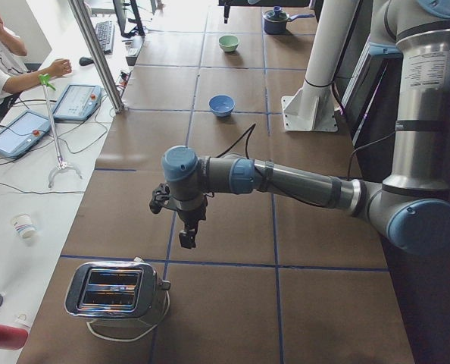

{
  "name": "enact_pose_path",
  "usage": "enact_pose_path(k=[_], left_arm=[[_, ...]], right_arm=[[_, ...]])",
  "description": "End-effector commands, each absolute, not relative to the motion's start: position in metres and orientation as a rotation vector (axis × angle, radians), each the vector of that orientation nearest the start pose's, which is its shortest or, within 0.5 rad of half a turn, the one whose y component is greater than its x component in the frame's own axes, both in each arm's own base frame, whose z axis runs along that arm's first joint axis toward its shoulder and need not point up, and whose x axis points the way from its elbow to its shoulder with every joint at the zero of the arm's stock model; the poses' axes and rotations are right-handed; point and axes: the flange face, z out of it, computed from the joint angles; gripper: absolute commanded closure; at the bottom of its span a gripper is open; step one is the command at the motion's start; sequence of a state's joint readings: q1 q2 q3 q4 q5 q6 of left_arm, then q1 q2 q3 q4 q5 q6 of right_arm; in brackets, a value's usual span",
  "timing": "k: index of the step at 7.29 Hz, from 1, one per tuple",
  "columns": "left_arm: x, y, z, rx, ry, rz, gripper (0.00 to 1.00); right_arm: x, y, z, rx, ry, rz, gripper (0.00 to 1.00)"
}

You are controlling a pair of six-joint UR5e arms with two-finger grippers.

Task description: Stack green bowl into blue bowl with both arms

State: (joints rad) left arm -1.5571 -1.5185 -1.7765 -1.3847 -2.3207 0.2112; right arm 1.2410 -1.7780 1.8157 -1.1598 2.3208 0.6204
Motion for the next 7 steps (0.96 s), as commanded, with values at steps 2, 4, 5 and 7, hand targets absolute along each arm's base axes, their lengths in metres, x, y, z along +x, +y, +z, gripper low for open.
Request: enact_pose_path(k=[2, 4, 5, 7], left_arm=[[-0.074, -0.441, 0.624, 0.043, 0.770, 0.170, 0.00], [-0.074, -0.442, 0.619, 0.047, 0.769, 0.162, 0.00], [-0.074, -0.442, 0.617, 0.051, 0.769, 0.163, 0.00], [-0.074, -0.442, 0.617, 0.051, 0.769, 0.163, 0.00]], right_arm=[[-0.107, -0.410, 0.604, 0.055, -0.837, 0.130, 0.01], [-0.140, -0.405, 0.635, 0.085, -0.831, 0.118, 0.03], [-0.157, -0.399, 0.652, 0.098, -0.822, 0.109, 0.06], [-0.158, -0.396, 0.655, 0.093, -0.850, 0.129, 0.74]])
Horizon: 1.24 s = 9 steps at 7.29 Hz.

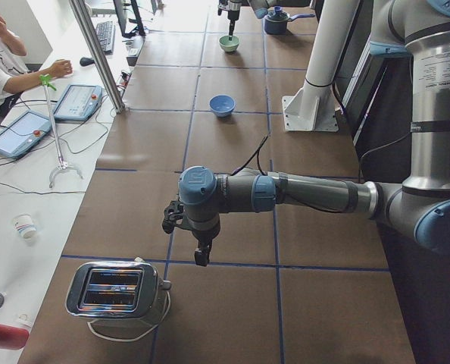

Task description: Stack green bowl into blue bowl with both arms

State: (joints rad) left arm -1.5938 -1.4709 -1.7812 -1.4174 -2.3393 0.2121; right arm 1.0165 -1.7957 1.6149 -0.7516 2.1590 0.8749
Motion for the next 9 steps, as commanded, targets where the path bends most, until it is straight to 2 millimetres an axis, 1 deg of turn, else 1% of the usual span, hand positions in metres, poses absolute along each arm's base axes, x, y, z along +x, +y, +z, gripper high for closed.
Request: enact_pose_path(k=[1, 2, 3, 4, 5, 6, 7, 8, 9], left_arm=[[-0.074, -0.444, 0.617, 0.052, 0.768, 0.164, 0.00], [-0.074, -0.445, 0.616, 0.053, 0.768, 0.163, 0.00], [-0.074, -0.444, 0.616, 0.053, 0.768, 0.163, 0.00], [-0.074, -0.444, 0.616, 0.053, 0.768, 0.163, 0.00], [-0.074, -0.445, 0.617, 0.053, 0.768, 0.163, 0.00], [-0.074, -0.445, 0.615, 0.056, 0.768, 0.163, 0.00], [-0.074, -0.445, 0.614, 0.057, 0.768, 0.163, 0.00], [-0.074, -0.445, 0.615, 0.055, 0.768, 0.161, 0.00], [-0.074, -0.445, 0.614, 0.051, 0.768, 0.149, 0.00]], right_arm=[[-0.157, -0.397, 0.654, 0.092, -0.854, 0.130, 0.93], [-0.159, -0.395, 0.652, 0.074, -0.871, 0.122, 1.00], [-0.159, -0.395, 0.642, 0.075, -0.889, 0.120, 1.00], [-0.164, -0.398, 0.624, 0.060, -0.915, 0.153, 1.00], [-0.177, -0.417, 0.591, 0.044, -0.942, 0.193, 1.00], [-0.195, -0.446, 0.540, 0.021, -0.941, 0.235, 1.00], [-0.225, -0.469, 0.468, -0.019, -0.942, 0.274, 1.00], [-0.270, -0.484, 0.398, -0.063, -0.948, 0.313, 1.00], [-0.330, -0.487, 0.324, -0.098, -0.961, 0.376, 1.00]])
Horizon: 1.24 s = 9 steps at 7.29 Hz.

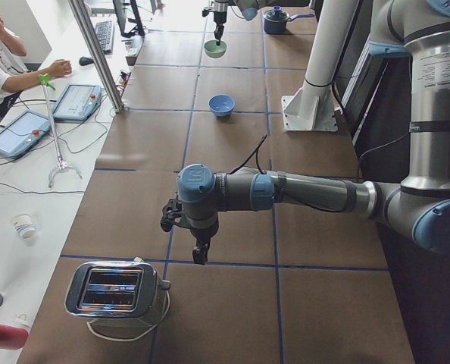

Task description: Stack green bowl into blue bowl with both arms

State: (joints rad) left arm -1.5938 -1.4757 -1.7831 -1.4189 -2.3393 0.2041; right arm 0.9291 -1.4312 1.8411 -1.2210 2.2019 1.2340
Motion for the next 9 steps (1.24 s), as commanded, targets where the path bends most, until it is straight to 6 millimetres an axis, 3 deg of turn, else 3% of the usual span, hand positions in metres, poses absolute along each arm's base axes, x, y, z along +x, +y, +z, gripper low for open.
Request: enact_pose_path(k=[1, 2, 4, 5, 6, 9], left_arm=[[-0.074, -0.446, 0.612, 0.054, 0.768, 0.146, 0.00], [-0.074, -0.447, 0.611, 0.054, 0.768, 0.142, 0.00], [-0.074, -0.447, 0.608, 0.057, 0.767, 0.139, 0.00], [-0.074, -0.447, 0.608, 0.056, 0.767, 0.134, 0.00], [-0.074, -0.447, 0.608, 0.054, 0.767, 0.133, 0.00], [-0.074, -0.447, 0.607, 0.056, 0.769, 0.134, 0.00]], right_arm=[[-0.395, -0.468, 0.265, -0.126, -0.954, 0.405, 1.00], [-0.443, -0.448, 0.218, -0.126, -0.938, 0.439, 1.00], [-0.507, -0.425, 0.182, -0.180, -0.933, 0.506, 0.97], [-0.532, -0.412, 0.186, -0.161, -0.907, 0.516, 0.96], [-0.544, -0.405, 0.192, -0.150, -0.891, 0.513, 0.96], [-0.557, -0.410, 0.211, -0.156, -0.849, 0.517, 0.88]])
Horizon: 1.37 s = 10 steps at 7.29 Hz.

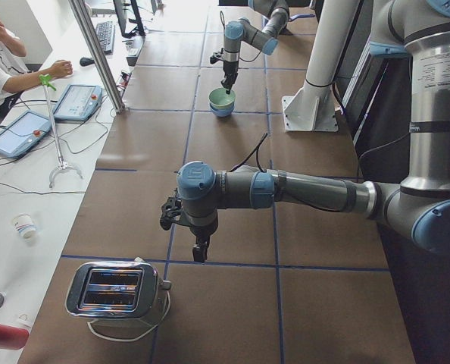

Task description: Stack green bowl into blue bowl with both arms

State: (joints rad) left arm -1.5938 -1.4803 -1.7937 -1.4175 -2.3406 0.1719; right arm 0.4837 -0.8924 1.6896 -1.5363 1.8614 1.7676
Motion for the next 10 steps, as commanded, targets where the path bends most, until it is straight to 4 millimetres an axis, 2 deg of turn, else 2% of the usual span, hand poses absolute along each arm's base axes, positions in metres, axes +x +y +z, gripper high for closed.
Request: enact_pose_path(k=[1, 2, 3, 4, 5, 6, 7, 8, 9, 10], left_arm=[[-0.074, -0.447, 0.606, 0.058, 0.769, 0.134, 0.00], [-0.074, -0.447, 0.606, 0.059, 0.769, 0.135, 0.00], [-0.074, -0.447, 0.606, 0.058, 0.769, 0.133, 0.00], [-0.074, -0.447, 0.606, 0.059, 0.769, 0.135, 0.00], [-0.074, -0.447, 0.607, 0.055, 0.767, 0.132, 0.00], [-0.074, -0.447, 0.610, 0.053, 0.769, 0.135, 0.00], [-0.074, -0.447, 0.617, 0.042, 0.769, 0.137, 0.00], [-0.074, -0.442, 0.623, 0.028, 0.764, 0.132, 0.00], [-0.076, -0.441, 0.624, 0.029, 0.739, 0.136, 0.00], [-0.076, -0.440, 0.633, 0.003, 0.735, 0.119, 0.00]], right_arm=[[-0.561, -0.412, 0.217, -0.157, -0.836, 0.518, 0.85], [-0.564, -0.412, 0.221, -0.149, -0.826, 0.520, 0.78], [-0.565, -0.412, 0.221, -0.138, -0.824, 0.521, 0.14], [-0.564, -0.411, 0.218, -0.134, -0.833, 0.513, 0.00], [-0.543, -0.421, 0.203, -0.125, -0.868, 0.520, 0.00], [-0.505, -0.448, 0.203, -0.158, -0.889, 0.492, 0.00], [-0.459, -0.488, 0.214, -0.169, -0.866, 0.421, 0.00], [-0.405, -0.529, 0.241, -0.137, -0.821, 0.327, 0.00], [-0.338, -0.565, 0.282, -0.088, -0.785, 0.225, 0.00], [-0.271, -0.586, 0.327, -0.066, -0.785, 0.131, 0.00]])
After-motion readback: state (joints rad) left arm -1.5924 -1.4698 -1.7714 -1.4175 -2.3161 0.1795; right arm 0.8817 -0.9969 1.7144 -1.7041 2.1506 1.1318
